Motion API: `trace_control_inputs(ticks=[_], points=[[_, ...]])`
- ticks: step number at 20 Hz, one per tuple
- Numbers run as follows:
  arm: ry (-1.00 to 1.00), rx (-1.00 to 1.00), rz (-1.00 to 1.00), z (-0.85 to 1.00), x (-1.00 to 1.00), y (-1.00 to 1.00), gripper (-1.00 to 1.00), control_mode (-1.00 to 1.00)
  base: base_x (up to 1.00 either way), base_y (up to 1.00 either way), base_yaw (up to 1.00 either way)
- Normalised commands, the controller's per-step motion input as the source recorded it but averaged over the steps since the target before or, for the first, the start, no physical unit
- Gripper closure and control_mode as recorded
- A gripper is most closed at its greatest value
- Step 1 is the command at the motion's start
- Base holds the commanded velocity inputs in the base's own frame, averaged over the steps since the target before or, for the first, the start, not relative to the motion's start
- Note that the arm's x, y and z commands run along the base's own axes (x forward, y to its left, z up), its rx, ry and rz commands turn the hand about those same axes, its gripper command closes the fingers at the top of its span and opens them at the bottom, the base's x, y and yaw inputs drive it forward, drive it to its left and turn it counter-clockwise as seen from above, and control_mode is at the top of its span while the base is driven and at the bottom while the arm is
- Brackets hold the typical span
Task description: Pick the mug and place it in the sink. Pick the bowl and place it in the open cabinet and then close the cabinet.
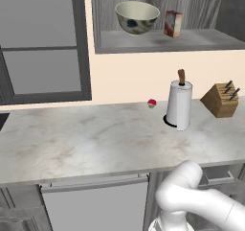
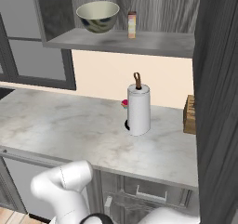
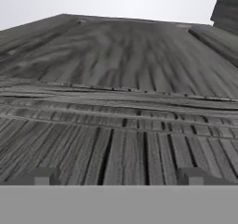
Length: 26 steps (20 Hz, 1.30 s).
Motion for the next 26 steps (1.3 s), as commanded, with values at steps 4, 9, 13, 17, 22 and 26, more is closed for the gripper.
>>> trace_control_inputs(ticks=[4, 9, 13, 17, 22, 26], points=[[0.0, -0.07, -0.01, 0.02, -0.06, 0.52, -1.0, -1.0, 0.0, 0.0, 0.0], [0.0, -0.06, -0.05, 0.04, -0.07, 0.47, -1.0, -1.0, 0.0, 0.0, 0.0], [0.0, -0.06, -0.14, 0.02, -0.07, 0.49, -1.0, -1.0, 0.0, 0.0, 0.0], [0.0, -0.04, -0.16, 0.13, -0.01, 0.42, -1.0, -1.0, 0.0, 0.0, 0.0], [0.0, -0.02, -0.18, 0.21, 0.0, 0.38, -1.0, -1.0, 0.0, 0.0, 0.0], [0.0, -0.02, -0.18, 0.25, 0.0, 0.39, -1.0, -1.0, 0.0, 0.0, 0.0]])
